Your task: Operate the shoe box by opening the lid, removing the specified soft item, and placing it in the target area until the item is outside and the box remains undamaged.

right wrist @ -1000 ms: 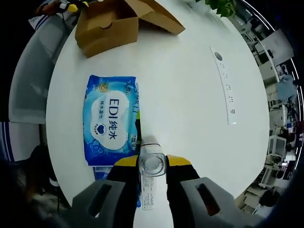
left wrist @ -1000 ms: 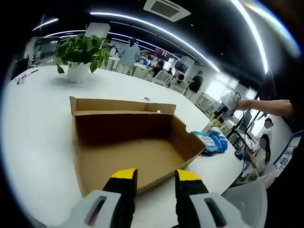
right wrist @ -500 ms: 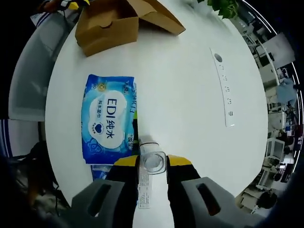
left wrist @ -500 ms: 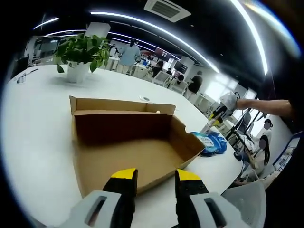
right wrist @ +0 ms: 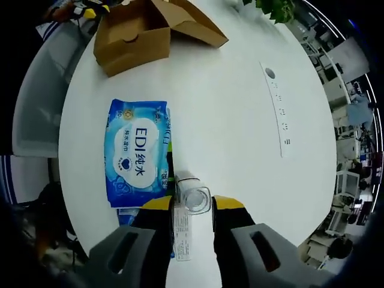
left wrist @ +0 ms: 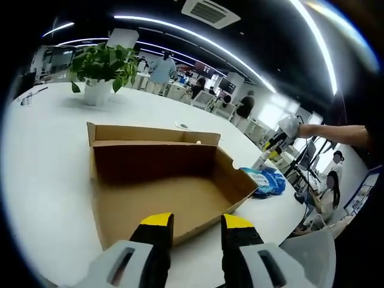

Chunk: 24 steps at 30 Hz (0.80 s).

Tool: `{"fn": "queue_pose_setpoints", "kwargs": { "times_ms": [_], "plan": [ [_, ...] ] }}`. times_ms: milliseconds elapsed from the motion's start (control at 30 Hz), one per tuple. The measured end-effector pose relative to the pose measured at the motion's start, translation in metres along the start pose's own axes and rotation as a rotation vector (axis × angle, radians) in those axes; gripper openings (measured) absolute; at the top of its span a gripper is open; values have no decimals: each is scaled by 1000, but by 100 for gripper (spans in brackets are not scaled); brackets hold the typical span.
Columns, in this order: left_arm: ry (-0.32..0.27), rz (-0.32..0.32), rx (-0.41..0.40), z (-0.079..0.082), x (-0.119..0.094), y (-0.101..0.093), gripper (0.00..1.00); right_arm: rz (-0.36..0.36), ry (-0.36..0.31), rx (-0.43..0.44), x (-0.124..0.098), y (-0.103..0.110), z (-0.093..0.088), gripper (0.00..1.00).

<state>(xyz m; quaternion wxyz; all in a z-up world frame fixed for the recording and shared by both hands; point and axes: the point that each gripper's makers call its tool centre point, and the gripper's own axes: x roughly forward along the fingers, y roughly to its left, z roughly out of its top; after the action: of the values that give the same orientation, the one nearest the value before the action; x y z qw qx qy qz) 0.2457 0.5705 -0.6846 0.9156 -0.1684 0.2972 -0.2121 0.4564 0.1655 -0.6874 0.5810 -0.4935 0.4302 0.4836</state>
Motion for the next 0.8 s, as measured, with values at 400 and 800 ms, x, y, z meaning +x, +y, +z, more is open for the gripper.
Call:
{"fn": "queue_pose_setpoints", "kwargs": {
  "times_ms": [400, 800],
  "plan": [
    [-12, -2, 1, 3, -1, 0, 32, -58, -13, 37, -29, 4, -5, 24],
    [-90, 72, -49, 17, -14, 16, 33, -148, -140, 287, -58, 33, -25, 25]
  ]
}}
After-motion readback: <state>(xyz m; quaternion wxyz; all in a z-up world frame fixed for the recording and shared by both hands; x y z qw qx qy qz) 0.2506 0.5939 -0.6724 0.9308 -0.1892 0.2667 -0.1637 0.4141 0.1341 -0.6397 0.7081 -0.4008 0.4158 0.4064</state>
